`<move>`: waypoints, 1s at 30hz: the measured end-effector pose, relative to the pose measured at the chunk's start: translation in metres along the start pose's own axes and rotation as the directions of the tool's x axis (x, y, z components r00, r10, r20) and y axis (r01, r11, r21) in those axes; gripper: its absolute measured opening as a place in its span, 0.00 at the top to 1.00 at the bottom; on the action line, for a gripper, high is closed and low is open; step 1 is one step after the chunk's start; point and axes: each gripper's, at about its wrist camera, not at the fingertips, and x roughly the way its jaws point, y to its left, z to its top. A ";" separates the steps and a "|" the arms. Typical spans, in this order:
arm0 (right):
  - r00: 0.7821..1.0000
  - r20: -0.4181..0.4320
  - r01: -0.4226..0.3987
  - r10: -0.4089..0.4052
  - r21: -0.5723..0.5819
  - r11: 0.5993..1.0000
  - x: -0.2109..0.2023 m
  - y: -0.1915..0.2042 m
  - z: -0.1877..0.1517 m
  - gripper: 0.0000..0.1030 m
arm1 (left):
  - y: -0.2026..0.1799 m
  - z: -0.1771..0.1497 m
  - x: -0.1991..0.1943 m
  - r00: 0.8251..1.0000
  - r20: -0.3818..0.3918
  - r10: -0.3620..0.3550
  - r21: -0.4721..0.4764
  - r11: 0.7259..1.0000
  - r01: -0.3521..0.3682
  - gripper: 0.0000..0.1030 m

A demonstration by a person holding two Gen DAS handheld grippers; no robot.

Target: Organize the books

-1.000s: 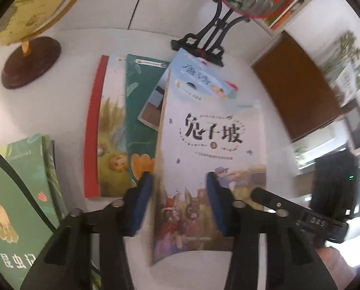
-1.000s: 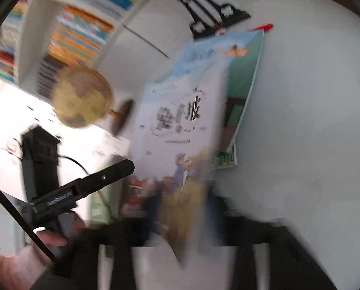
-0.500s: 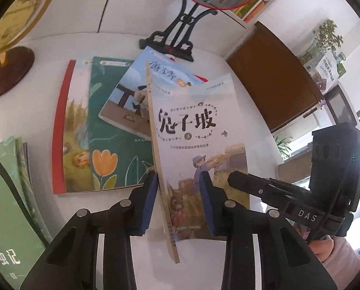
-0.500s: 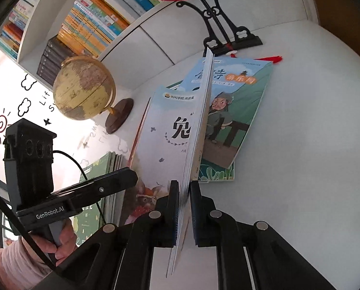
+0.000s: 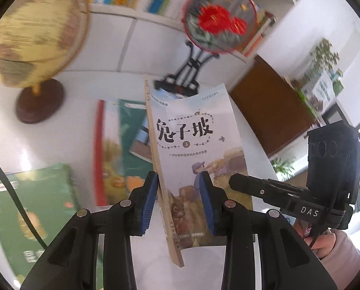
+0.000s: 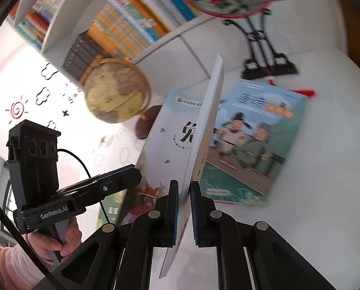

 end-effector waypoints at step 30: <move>0.920 -0.333 -0.233 0.205 -0.046 0.971 0.151 0.108 -0.047 0.91 | 0.140 -0.093 -0.107 0.960 0.011 0.280 -0.353 0.899 -0.258 0.70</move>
